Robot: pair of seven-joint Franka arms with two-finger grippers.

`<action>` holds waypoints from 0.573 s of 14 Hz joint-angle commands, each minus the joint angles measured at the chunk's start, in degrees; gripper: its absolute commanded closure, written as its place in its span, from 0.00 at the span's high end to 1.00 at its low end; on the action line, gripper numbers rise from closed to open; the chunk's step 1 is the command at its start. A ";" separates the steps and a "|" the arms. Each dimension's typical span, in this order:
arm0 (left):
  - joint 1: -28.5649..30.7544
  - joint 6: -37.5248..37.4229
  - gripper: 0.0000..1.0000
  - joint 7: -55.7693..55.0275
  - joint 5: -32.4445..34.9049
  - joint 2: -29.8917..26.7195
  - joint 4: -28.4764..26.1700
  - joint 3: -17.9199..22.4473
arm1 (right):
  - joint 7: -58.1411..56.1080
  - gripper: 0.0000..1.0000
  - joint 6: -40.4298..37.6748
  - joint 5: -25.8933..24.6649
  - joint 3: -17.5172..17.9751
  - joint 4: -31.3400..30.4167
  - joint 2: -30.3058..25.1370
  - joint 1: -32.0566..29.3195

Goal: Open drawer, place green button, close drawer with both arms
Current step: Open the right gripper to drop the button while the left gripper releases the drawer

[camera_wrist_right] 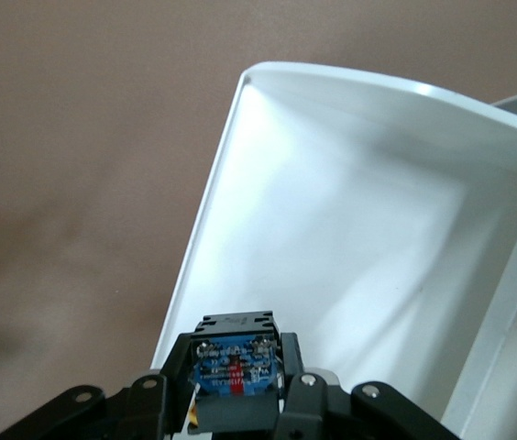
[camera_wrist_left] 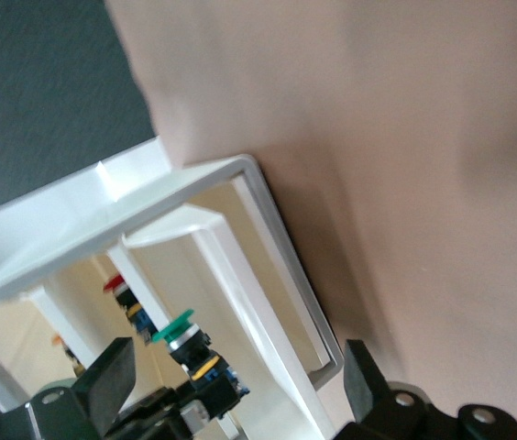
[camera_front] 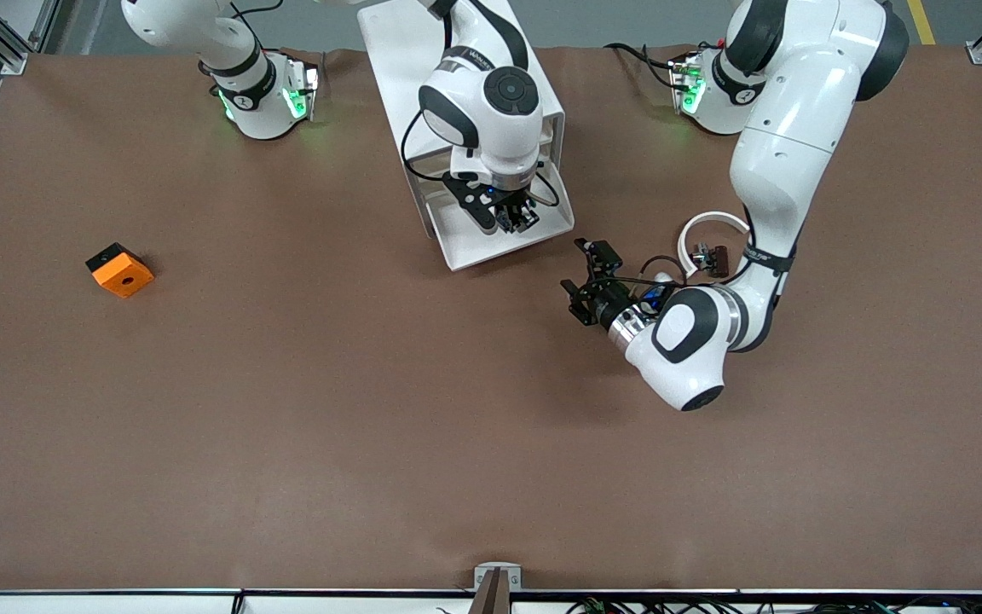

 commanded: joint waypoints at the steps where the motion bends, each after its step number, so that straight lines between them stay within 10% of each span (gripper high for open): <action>1: 0.04 -0.01 1.00 9.40 3.31 -1.38 1.10 -0.33 | 3.07 0.00 0.20 -2.46 -0.71 0.32 1.00 1.86; 8: -0.83 2.70 1.00 41.32 11.57 -7.78 2.42 -0.15 | 4.04 0.00 3.62 -3.35 -0.71 0.76 2.15 2.22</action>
